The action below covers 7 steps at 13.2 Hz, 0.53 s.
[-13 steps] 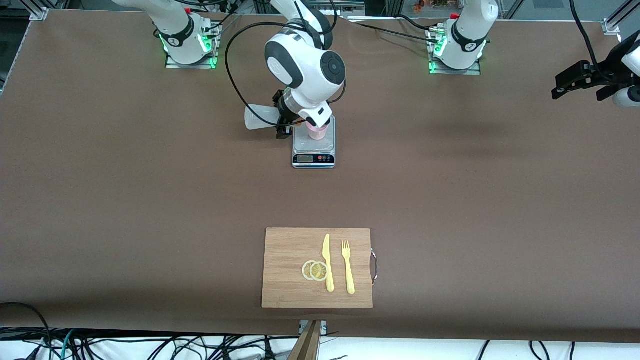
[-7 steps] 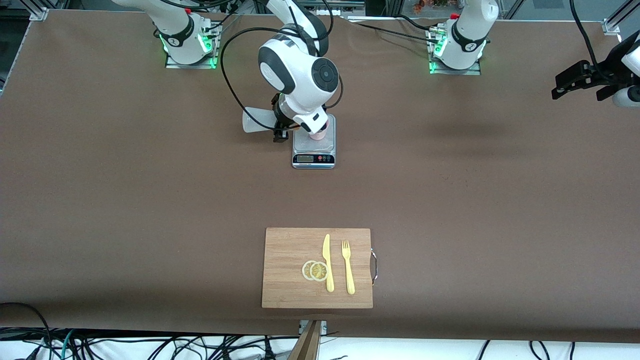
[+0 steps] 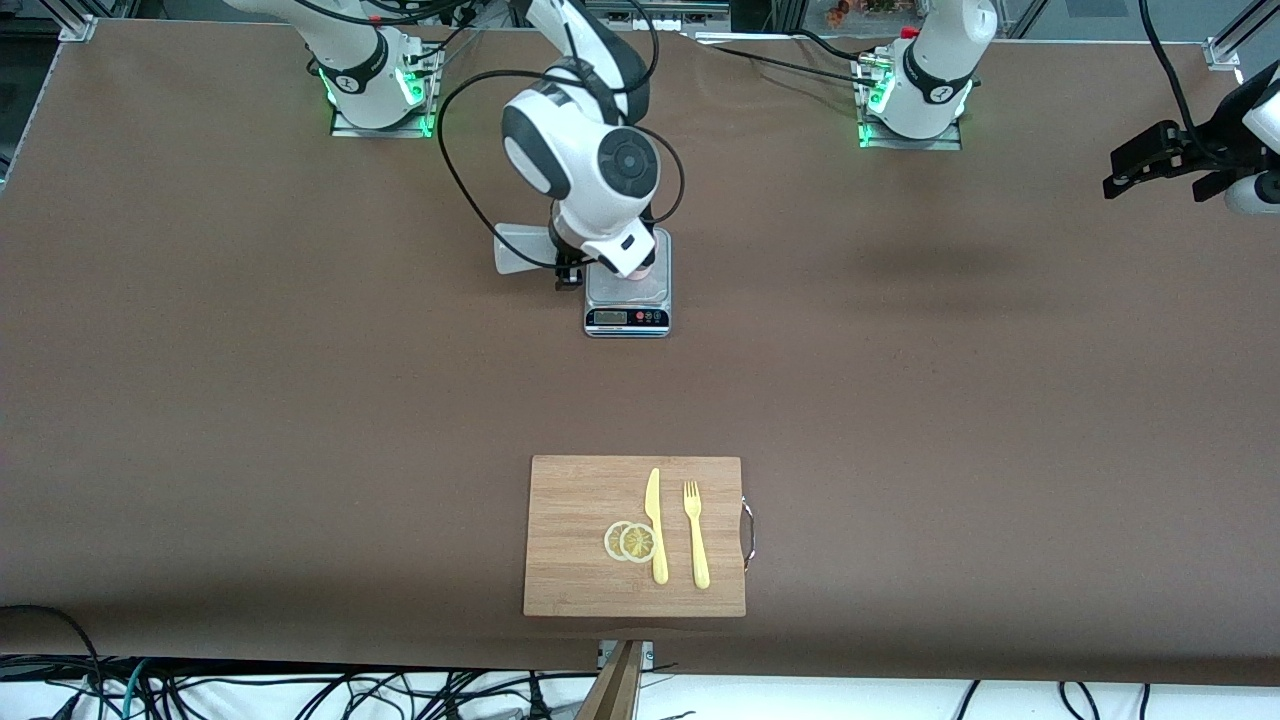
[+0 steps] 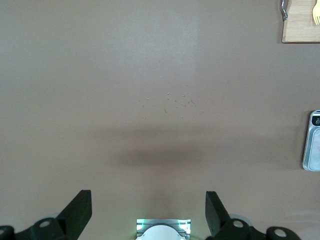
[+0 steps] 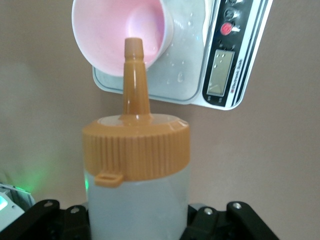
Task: Add sauce to pink cup with both arms
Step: 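Turn the bottle upright and carry it back with the right gripper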
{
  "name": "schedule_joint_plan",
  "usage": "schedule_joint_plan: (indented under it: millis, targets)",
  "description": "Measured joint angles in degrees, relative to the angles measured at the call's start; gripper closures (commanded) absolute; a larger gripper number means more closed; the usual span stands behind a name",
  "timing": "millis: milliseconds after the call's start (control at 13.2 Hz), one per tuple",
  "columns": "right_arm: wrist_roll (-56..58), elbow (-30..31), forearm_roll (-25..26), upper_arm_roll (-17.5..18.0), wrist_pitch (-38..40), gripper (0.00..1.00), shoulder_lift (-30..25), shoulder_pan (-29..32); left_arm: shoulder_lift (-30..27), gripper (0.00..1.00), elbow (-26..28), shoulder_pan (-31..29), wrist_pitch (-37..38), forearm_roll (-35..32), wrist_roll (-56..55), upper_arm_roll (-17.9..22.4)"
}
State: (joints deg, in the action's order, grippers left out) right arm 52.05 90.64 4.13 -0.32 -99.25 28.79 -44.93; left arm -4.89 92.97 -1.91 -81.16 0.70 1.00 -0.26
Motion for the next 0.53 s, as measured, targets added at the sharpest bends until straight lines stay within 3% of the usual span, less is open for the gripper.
schedule_joint_plan:
  millis: [529]
  targets:
    - [16.59, -0.45, -12.11, -0.27, -2.7, 1.0, -0.34, 10.32, 0.0, 0.0, 0.0, 0.0, 0.0, 0.0, 0.0, -0.02]
